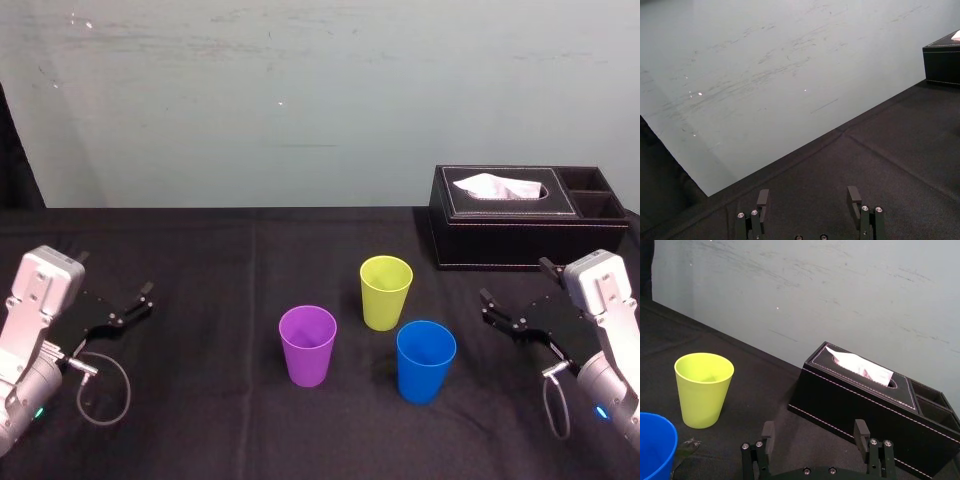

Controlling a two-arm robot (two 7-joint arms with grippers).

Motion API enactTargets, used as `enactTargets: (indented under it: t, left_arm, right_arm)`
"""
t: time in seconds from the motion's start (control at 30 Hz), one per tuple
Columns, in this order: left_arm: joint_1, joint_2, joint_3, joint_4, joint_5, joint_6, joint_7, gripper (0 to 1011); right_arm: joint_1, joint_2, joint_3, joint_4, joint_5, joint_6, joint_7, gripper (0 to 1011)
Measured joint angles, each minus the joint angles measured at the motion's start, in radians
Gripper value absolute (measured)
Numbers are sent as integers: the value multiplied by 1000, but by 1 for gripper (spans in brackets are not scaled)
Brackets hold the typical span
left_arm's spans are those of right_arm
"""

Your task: Stack the three plastic cups sequentially using one hand.

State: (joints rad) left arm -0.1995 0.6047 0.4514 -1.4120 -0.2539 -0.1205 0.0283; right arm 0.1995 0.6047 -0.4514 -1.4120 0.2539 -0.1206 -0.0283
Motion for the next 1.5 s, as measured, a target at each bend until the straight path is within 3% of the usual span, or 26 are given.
enactTargets:
  t: [0.7, 0.9, 1.0, 1.27, 1.5]
  left_arm:
    - [0, 0, 0, 0, 0, 0, 0, 1000]
    - [0, 0, 0, 0, 0, 0, 0, 1000]
    - [0, 0, 0, 0, 0, 0, 0, 1000]
    - [0, 0, 0, 0, 0, 0, 0, 1000]
    - [0, 0, 0, 0, 0, 0, 0, 1000]
  right_arm:
    - [0, 0, 0, 0, 0, 0, 0, 1004]
    - [-11, -7, 12, -14, -2, -11, 17, 1004]
    - [-25, -8, 25, -37, 12, 8, 29, 1004]
    - [-77, 12, 72, -148, 77, 149, 53, 1004]
    - [-162, 67, 121, -301, 171, 367, 103, 1004]
